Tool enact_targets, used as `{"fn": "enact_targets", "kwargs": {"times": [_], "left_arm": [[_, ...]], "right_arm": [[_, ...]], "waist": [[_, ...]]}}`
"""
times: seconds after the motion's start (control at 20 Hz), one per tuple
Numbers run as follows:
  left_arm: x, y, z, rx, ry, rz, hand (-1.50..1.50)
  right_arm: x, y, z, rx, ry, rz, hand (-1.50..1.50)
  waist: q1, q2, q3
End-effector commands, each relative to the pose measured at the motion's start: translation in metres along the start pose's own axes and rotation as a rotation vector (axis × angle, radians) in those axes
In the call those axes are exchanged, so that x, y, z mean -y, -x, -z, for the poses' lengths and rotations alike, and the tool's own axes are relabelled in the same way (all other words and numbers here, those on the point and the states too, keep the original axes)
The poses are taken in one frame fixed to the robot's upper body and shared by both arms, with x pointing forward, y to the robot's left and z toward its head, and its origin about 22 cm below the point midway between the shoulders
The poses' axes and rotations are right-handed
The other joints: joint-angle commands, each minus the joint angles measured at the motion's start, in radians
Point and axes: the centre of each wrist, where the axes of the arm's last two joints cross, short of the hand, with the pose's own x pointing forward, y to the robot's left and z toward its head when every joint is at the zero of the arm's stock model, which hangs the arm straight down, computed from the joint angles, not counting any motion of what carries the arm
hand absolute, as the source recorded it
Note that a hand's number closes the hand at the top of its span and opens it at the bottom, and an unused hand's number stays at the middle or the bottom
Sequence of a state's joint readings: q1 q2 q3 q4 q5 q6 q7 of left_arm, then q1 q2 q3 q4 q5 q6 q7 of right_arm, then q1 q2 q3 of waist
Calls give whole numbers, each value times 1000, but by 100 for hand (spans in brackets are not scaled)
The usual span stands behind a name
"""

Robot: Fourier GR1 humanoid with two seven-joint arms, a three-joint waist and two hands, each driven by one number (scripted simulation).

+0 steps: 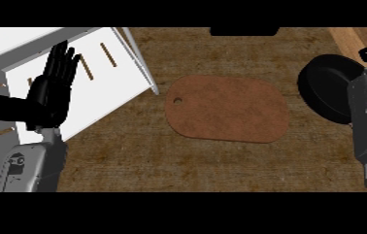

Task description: Pick the bell pepper from the cutting board and place it in the pot

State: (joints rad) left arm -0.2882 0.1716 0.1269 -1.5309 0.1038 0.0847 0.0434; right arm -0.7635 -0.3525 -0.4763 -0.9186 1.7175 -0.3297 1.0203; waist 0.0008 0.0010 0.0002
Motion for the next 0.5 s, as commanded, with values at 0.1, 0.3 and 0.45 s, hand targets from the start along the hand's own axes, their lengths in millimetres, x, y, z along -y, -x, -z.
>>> {"fn": "enact_targets", "kwargs": {"times": [0.1, 0.3, 0.45], "left_arm": [[-8, -9, 1, -5, 10, -6, 0], [-1, -4, -12, -1, 11, 10, 0], [-2, -5, -3, 2, -9, 11, 0]], "right_arm": [[-43, 44, 11, -114, -62, -23, 150], [-44, 40, 15, -244, -227, 121, 150], [-53, 52, 6, -194, -319, 202, -150]], "waist": [[7, 2, 1], [18, 3, 2], [3, 0, 1]]}}
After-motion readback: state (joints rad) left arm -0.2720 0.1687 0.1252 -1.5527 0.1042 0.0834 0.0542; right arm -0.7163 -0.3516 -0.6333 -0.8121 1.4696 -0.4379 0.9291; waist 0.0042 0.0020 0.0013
